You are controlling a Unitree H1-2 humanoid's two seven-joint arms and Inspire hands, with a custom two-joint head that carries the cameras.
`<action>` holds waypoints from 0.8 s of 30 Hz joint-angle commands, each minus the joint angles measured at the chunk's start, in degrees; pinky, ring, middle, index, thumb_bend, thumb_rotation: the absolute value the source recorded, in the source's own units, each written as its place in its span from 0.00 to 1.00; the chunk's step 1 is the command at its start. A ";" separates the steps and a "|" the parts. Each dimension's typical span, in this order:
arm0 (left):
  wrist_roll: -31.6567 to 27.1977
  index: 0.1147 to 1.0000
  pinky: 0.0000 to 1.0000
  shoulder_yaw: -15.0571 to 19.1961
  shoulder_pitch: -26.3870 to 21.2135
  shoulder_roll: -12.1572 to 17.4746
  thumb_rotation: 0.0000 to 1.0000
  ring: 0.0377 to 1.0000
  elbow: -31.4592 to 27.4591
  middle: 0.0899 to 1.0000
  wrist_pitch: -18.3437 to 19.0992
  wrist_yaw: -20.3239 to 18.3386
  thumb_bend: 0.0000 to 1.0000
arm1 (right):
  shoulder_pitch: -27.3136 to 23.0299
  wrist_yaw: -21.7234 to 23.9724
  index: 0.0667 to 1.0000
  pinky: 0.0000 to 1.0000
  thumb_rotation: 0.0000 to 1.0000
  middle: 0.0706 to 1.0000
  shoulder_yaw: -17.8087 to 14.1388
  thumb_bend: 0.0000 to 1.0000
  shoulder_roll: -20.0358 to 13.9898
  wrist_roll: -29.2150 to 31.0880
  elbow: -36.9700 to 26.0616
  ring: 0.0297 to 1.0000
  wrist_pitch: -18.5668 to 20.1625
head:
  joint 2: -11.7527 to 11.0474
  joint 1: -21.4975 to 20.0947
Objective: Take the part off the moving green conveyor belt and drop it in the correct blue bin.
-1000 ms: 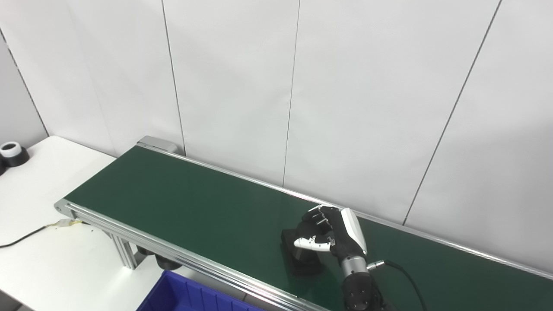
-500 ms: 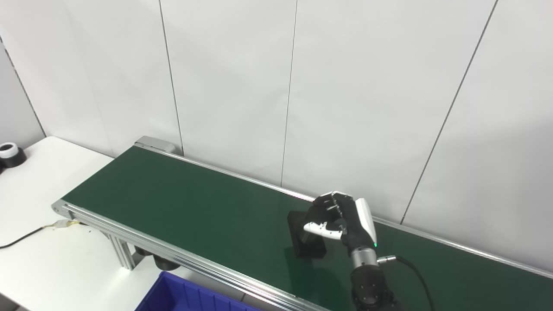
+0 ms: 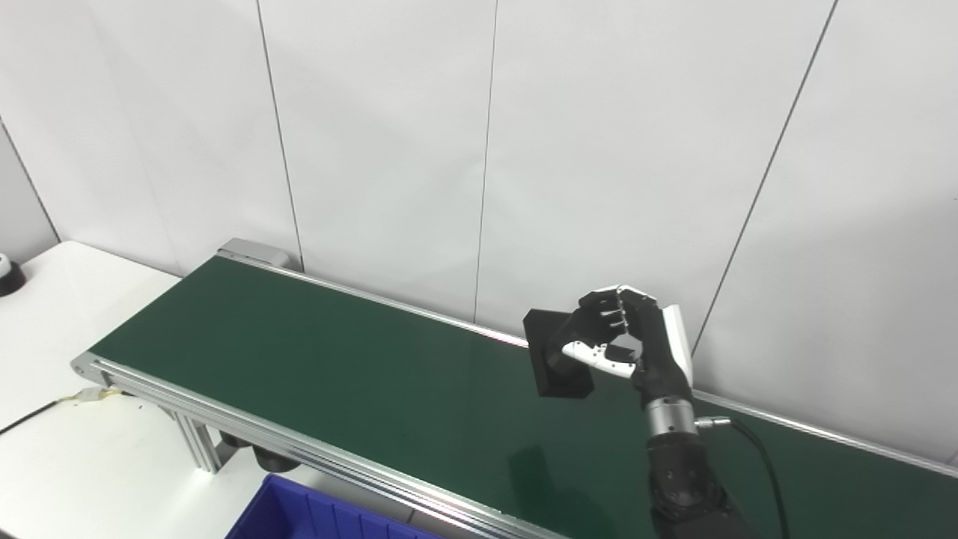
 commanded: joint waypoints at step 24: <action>-1.74 0.76 0.65 4.49 -0.11 -0.01 0.27 0.73 -2.77 0.77 -1.10 -7.83 0.96 | 23.03 12.03 0.48 0.36 0.00 0.46 -11.41 0.50 -11.05 2.23 -56.51 0.43 15.75 | 2.14 -11.95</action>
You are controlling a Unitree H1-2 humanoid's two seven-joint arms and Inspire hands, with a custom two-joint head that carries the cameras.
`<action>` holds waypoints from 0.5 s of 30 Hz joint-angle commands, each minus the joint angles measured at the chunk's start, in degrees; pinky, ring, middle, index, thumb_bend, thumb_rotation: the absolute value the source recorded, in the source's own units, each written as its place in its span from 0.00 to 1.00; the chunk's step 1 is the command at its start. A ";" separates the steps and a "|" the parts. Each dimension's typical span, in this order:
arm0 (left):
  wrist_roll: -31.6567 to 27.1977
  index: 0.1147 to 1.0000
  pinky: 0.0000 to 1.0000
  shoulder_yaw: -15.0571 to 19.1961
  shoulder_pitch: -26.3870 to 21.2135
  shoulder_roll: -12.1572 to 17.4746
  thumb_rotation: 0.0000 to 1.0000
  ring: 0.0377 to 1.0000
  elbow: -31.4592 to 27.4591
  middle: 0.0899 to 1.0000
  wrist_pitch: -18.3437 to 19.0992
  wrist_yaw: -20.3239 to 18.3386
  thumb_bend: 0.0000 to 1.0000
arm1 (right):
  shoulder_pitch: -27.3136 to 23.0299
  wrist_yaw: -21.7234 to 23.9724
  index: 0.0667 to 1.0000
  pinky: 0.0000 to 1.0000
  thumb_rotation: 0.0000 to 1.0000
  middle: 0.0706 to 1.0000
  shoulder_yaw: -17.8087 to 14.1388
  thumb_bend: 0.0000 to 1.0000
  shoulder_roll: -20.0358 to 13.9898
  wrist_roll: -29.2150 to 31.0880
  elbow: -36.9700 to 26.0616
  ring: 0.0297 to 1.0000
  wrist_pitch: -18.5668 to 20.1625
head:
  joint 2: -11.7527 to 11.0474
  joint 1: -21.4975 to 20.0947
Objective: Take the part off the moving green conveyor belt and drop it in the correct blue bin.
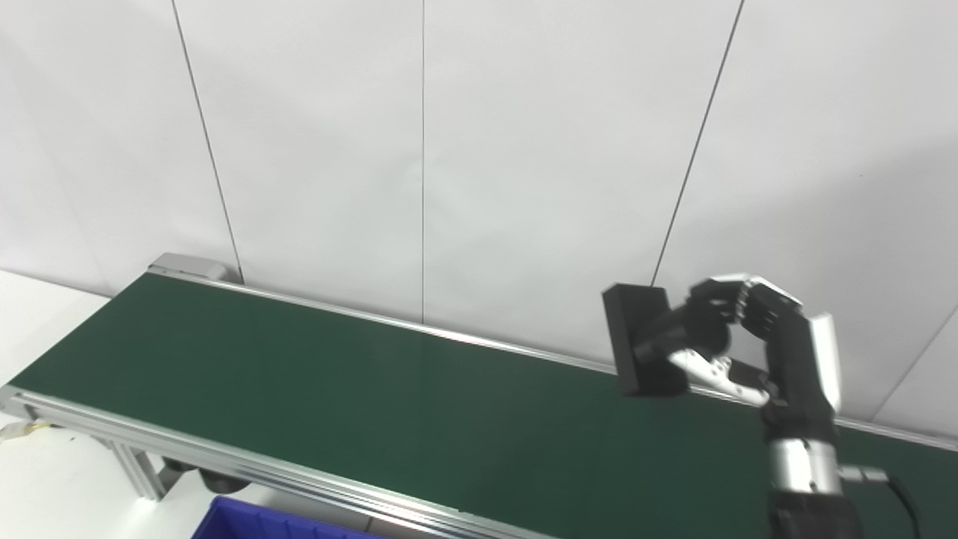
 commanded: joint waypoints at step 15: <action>-1.40 0.79 0.71 3.12 -0.20 0.31 0.33 0.77 -2.99 0.80 -1.11 -4.78 0.97 | 13.78 2.56 0.50 0.33 0.00 0.46 -5.20 0.50 -3.34 -0.06 -17.51 0.42 2.29 | 3.74 -6.36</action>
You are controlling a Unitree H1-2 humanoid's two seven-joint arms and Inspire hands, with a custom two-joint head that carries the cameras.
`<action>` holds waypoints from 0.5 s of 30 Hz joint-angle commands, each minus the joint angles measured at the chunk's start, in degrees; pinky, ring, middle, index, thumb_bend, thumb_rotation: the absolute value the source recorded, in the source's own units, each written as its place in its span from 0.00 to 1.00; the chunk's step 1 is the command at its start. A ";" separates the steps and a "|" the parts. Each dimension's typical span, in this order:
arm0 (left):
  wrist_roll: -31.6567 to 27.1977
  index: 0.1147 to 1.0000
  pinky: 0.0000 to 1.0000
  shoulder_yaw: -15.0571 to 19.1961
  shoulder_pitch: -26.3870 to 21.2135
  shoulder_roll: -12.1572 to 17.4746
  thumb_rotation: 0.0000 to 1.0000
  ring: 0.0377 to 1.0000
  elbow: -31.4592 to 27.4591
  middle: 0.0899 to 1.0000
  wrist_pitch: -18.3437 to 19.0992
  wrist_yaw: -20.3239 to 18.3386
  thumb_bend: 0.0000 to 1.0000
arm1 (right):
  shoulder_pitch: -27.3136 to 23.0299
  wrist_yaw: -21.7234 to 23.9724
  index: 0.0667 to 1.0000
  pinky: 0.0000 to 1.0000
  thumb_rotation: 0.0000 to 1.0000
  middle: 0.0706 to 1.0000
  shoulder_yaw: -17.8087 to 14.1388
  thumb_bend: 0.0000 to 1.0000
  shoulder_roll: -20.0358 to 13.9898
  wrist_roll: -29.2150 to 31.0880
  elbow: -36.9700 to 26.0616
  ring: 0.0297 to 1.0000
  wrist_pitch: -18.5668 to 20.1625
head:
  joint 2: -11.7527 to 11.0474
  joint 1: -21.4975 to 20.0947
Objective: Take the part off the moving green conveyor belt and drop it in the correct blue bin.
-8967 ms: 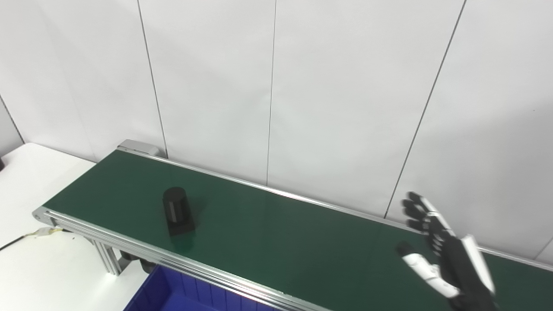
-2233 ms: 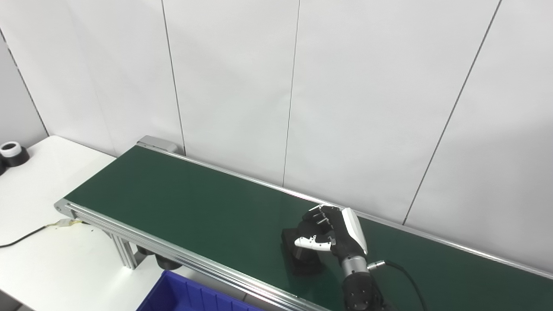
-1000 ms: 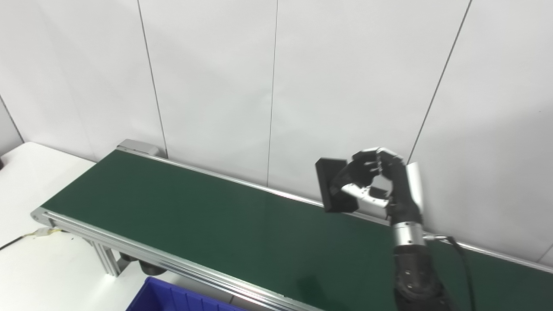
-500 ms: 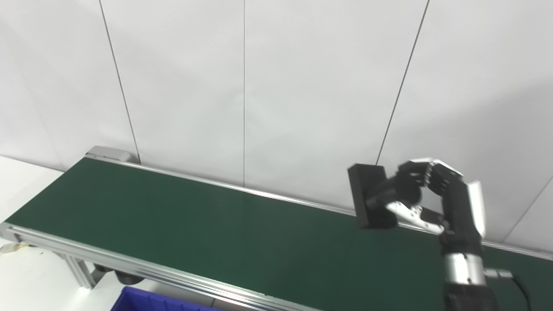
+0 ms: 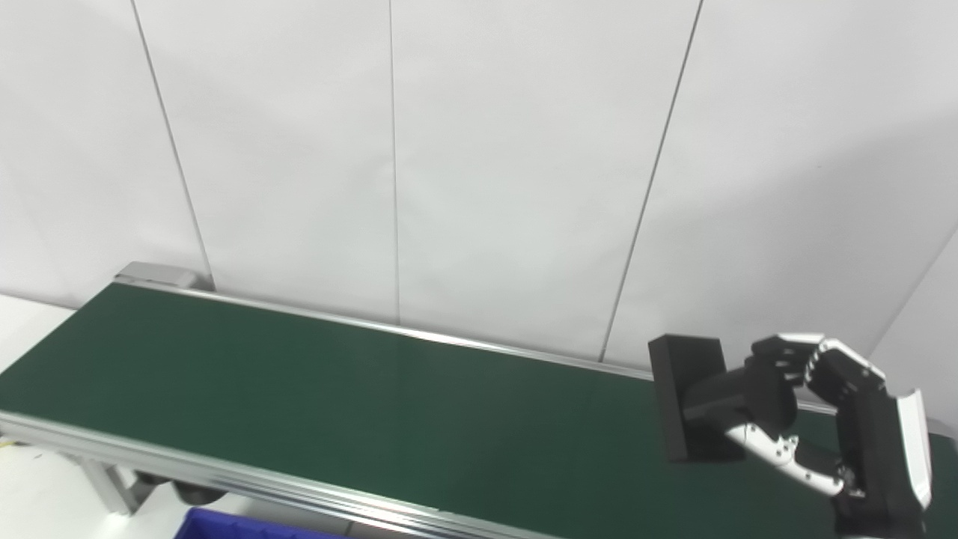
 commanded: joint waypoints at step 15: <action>-2.06 0.82 0.79 3.59 0.50 1.27 0.45 0.80 -6.00 0.82 -1.08 -4.49 0.92 | 14.26 0.99 0.48 0.32 0.00 0.49 1.81 0.50 3.18 -4.86 -10.17 0.44 1.27 | 7.44 -7.72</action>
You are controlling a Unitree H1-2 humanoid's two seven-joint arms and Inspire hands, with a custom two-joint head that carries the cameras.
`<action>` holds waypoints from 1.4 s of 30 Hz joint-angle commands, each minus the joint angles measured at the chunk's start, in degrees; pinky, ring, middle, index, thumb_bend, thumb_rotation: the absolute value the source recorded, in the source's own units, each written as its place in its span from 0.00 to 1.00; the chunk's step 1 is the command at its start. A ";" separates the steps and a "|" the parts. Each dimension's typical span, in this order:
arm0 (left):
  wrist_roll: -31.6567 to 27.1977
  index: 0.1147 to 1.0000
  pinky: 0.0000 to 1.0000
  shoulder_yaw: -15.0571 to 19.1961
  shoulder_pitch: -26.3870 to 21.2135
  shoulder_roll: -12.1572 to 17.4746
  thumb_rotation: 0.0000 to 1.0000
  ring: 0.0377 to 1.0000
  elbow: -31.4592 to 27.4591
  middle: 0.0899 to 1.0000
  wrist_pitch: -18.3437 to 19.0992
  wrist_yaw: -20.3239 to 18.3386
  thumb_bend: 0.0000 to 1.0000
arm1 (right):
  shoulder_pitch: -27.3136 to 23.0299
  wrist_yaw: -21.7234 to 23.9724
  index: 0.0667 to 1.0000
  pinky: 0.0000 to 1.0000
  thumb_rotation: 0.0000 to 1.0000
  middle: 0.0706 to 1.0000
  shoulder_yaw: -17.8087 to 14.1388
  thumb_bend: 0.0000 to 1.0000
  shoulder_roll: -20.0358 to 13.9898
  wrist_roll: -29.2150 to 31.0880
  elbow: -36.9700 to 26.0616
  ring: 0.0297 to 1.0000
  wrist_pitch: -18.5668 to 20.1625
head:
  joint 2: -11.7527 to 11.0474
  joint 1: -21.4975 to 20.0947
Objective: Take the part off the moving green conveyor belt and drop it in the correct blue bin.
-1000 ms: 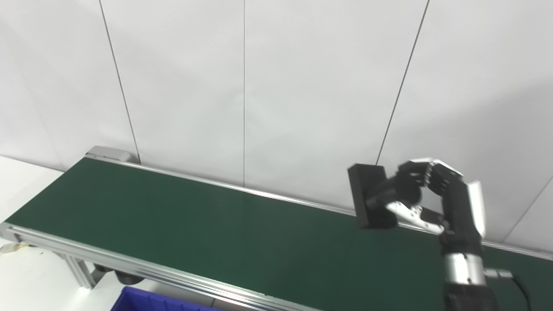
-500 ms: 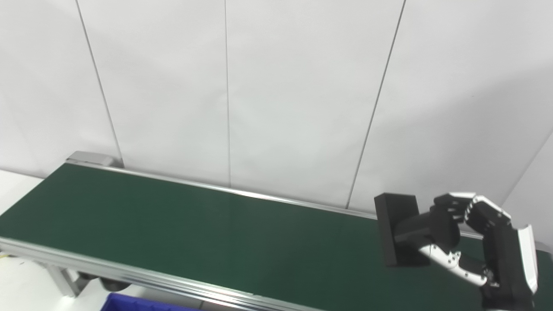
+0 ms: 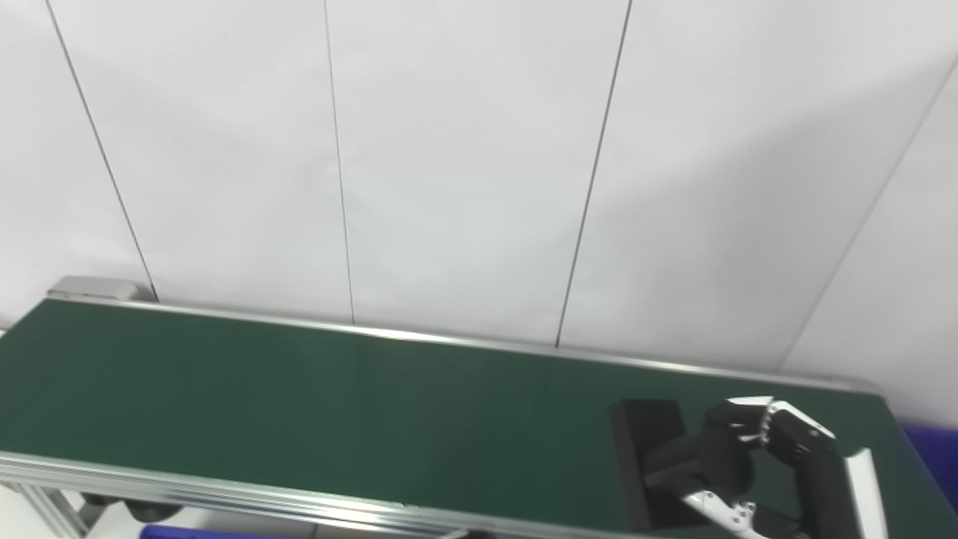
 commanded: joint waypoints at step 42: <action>-5.34 0.78 0.71 2.94 1.12 4.73 0.48 0.74 -10.57 0.75 0.73 -4.13 0.94 | 10.35 -6.75 0.46 0.36 0.00 0.48 6.84 0.50 5.68 -7.78 15.39 0.43 -5.74 | 11.26 -8.93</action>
